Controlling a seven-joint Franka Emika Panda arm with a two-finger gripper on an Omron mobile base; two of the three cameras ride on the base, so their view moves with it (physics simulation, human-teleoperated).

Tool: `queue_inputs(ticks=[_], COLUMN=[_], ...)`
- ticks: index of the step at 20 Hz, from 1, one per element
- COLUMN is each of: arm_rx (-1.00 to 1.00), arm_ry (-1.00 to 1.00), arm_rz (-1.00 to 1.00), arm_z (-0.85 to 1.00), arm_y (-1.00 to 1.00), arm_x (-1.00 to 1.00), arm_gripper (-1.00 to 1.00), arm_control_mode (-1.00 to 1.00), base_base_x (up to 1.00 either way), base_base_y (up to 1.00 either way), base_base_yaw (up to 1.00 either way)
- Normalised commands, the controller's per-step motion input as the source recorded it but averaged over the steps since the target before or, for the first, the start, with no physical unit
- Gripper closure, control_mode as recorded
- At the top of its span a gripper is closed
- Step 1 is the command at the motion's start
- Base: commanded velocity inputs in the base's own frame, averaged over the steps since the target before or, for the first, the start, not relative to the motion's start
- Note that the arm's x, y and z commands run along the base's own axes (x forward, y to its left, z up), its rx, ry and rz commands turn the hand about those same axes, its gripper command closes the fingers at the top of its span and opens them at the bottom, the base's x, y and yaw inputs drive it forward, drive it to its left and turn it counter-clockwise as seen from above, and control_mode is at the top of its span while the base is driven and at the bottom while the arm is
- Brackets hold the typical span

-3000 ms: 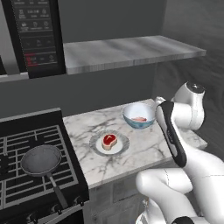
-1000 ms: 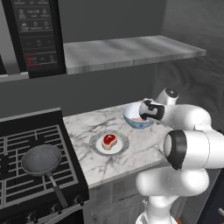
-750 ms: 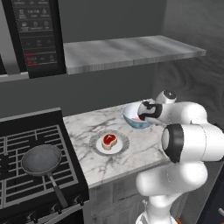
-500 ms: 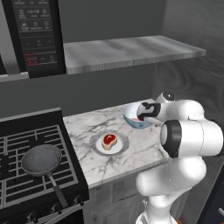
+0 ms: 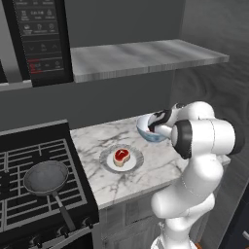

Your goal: Place one of the steaks on the plate and the other in the bowl. Then place the bowl in the fridge.

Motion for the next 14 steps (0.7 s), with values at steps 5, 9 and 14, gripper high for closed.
queue_inputs(ticks=[5, 9, 14], arm_rx=[0.0, 0.0, 0.0], arm_ry=[0.0, -0.04, -0.02], arm_rz=[0.0, 0.0, -0.05], arm_z=[-0.1, -0.03, -0.05], arm_y=[0.0, 0.0, -0.03], arm_x=[0.0, 0.0, -0.01], arm_gripper=[1.0, 1.0, 1.0], arm_control_mode=[-1.0, -1.0, -1.0], base_base_x=[0.0, 0.0, 0.0], base_base_y=[0.0, 0.0, 0.0], base_base_yaw=[0.0, 0.0, 0.0])
